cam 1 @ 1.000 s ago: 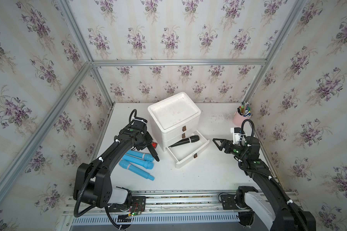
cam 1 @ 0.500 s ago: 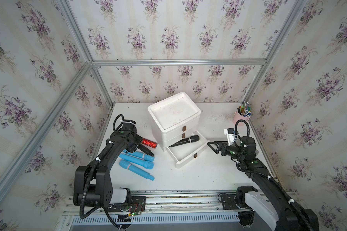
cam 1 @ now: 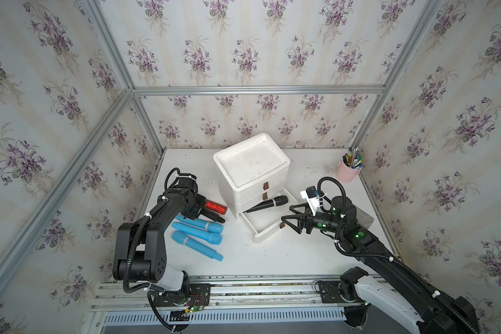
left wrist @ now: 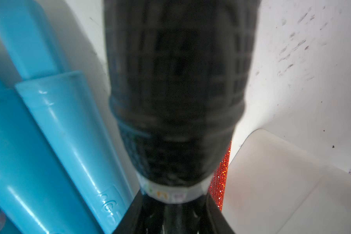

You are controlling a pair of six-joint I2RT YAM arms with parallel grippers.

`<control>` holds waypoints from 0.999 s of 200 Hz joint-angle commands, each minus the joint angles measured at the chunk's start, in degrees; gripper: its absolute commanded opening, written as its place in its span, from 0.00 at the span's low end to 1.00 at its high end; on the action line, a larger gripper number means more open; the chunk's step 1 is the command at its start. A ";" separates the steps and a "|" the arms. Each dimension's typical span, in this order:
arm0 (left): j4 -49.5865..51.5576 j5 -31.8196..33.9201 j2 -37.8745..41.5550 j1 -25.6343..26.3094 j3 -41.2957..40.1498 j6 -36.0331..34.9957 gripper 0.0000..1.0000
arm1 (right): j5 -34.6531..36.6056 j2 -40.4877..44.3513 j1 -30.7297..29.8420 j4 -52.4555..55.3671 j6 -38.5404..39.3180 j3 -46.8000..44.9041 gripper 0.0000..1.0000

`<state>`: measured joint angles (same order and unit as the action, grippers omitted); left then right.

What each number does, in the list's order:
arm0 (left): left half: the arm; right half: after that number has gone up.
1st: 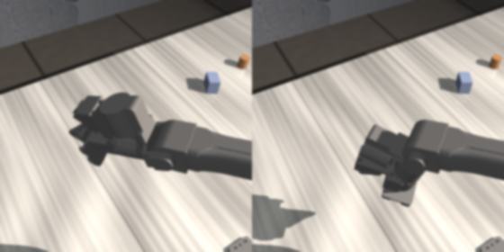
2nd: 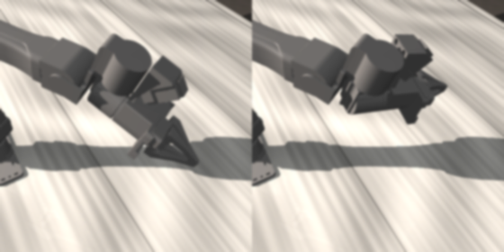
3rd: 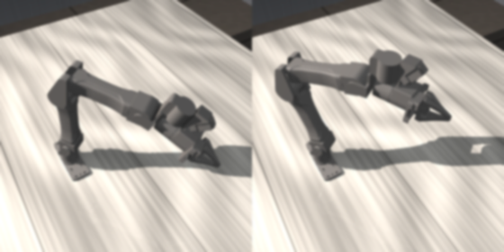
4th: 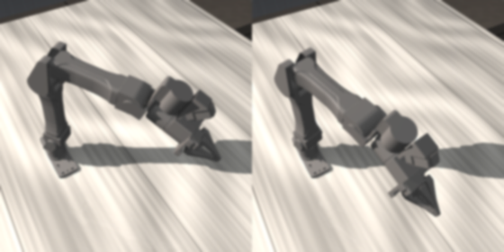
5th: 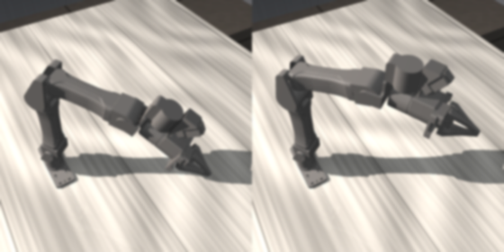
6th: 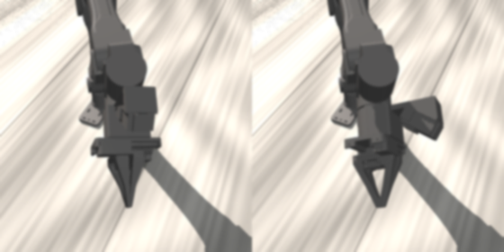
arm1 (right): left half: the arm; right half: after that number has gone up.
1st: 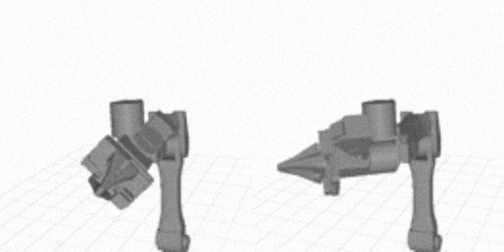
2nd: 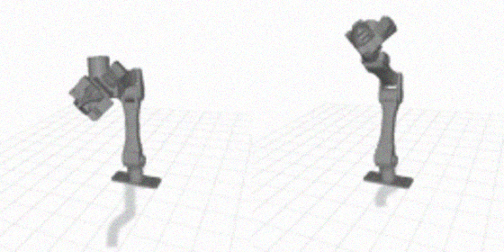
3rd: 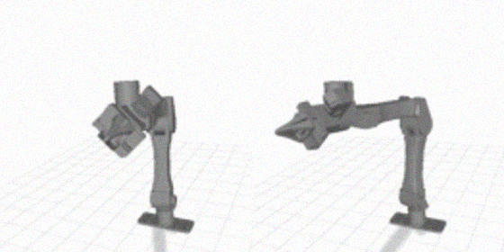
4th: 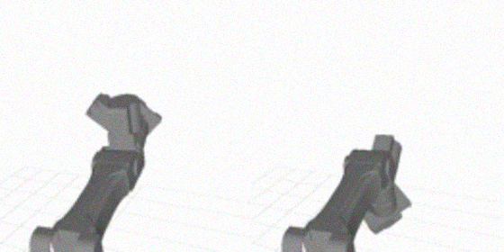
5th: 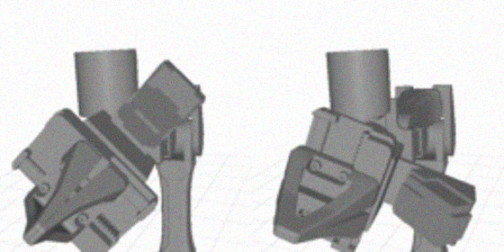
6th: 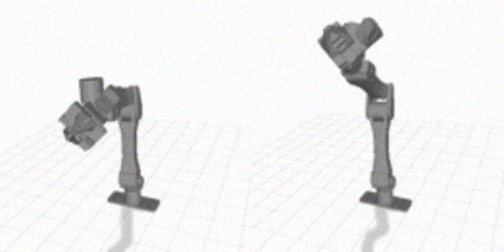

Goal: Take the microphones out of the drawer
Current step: Place the microphone at the center of the board.

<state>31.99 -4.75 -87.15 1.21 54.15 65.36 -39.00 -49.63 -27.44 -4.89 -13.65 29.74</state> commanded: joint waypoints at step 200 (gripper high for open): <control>-1.80 -1.34 -2.55 -0.07 -1.22 3.99 0.40 | 12.72 -3.73 -10.95 3.94 7.11 2.61 0.86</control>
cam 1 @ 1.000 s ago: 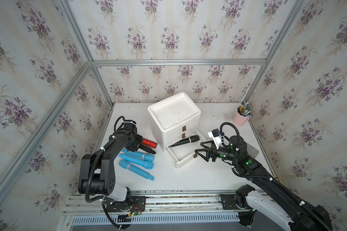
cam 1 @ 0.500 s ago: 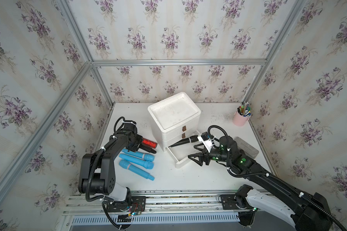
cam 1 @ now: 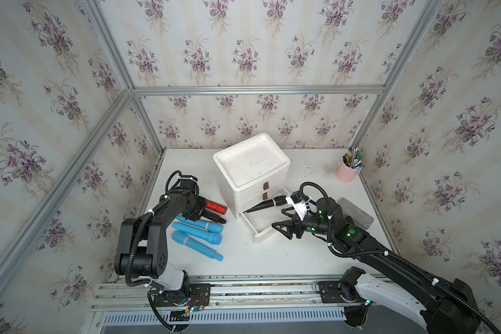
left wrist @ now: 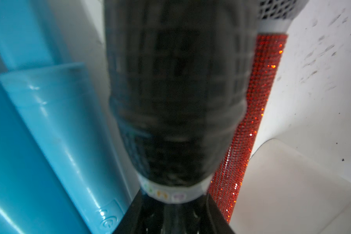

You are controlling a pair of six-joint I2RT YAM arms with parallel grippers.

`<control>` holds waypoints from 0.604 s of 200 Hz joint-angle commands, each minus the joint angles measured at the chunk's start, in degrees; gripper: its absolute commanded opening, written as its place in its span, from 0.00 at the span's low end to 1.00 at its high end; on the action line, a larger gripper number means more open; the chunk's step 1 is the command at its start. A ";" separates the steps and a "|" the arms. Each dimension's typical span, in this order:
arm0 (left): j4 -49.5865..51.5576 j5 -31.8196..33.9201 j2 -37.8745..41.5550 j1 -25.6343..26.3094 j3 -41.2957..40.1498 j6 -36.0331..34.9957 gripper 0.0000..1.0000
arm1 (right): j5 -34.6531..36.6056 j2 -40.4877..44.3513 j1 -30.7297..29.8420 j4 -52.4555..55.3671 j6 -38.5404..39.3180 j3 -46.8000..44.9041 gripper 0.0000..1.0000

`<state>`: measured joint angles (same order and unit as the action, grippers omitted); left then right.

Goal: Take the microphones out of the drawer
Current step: Place the microphone at the center of the board.

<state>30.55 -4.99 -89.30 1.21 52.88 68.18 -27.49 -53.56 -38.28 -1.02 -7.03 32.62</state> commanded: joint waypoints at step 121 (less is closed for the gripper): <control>-0.76 -3.41 4.64 -0.15 0.09 1.43 0.65 | 1.56 -0.10 -0.15 -0.49 0.08 -0.74 0.85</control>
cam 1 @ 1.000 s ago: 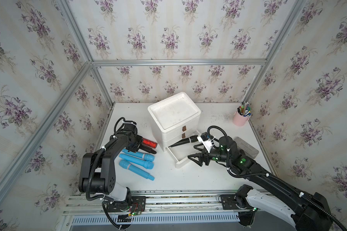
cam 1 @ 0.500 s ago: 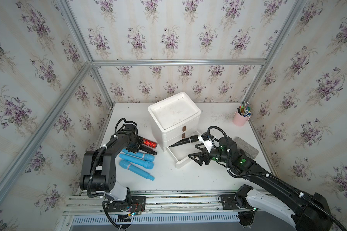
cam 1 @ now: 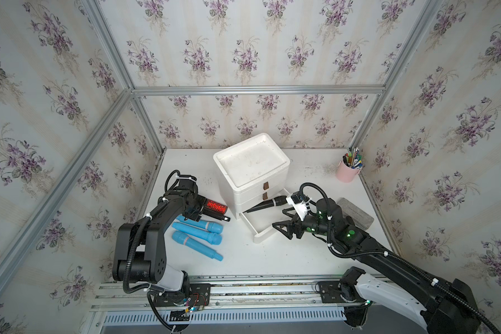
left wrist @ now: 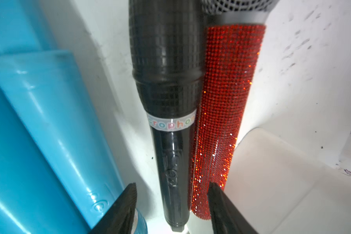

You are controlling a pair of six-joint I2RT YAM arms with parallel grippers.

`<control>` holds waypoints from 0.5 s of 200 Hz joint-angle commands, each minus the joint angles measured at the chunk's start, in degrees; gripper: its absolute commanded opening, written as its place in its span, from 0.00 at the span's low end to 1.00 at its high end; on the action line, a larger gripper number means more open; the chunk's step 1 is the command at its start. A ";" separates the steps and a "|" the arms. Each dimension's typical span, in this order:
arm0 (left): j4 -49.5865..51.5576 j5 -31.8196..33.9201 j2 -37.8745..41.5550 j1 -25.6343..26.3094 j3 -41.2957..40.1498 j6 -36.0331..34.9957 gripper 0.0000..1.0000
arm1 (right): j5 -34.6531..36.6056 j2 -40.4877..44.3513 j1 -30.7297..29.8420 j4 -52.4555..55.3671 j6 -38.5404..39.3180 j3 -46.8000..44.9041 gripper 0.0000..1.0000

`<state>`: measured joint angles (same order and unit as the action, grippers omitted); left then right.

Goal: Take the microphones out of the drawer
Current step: Place the microphone at the center of the board.

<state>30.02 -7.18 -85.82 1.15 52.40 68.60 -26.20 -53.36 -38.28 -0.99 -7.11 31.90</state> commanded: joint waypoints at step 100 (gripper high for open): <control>2.49 -7.23 5.85 0.00 7.68 -17.27 0.99 | 5.22 -5.14 -0.13 3.31 -1.70 2.72 0.86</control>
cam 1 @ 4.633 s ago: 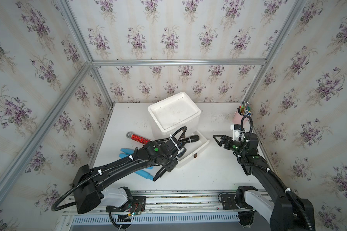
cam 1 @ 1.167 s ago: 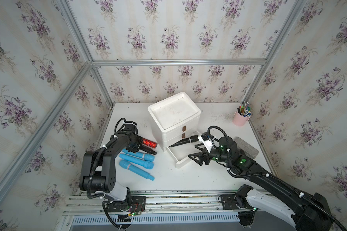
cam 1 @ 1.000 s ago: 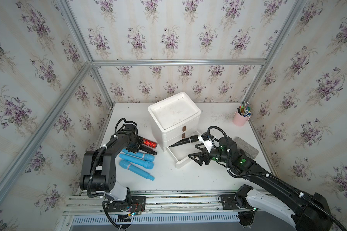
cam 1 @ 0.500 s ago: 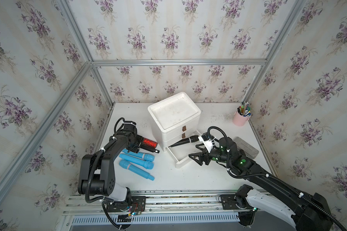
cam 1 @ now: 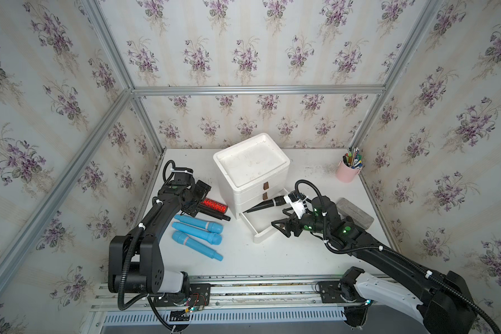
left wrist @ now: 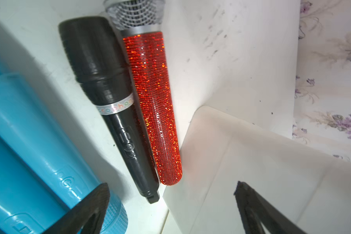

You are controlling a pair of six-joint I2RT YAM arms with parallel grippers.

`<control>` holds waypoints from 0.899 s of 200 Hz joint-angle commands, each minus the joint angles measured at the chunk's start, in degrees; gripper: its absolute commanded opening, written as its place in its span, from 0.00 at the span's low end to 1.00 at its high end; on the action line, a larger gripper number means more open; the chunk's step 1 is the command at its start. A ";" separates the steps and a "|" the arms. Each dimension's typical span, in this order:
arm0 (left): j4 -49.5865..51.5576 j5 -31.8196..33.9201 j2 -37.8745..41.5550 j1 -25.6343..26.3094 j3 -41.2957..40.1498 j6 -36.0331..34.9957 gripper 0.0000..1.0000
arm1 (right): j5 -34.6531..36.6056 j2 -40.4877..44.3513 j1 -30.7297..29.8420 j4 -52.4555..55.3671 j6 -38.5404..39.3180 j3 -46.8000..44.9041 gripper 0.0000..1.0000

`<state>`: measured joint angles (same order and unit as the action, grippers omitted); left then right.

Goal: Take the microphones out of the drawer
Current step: Place the microphone at the center of the board, then pick up the microphone from the drawer.

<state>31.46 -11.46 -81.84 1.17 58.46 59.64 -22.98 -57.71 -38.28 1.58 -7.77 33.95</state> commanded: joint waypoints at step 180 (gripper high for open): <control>8.90 -10.47 20.97 8.51 14.97 -43.83 0.99 | 4.00 -8.03 4.20 3.53 -3.13 4.19 1.00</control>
<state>39.83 -17.47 -60.40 6.57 71.18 23.00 -18.72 -65.52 -35.51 4.51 -10.57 37.82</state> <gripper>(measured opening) 0.993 0.998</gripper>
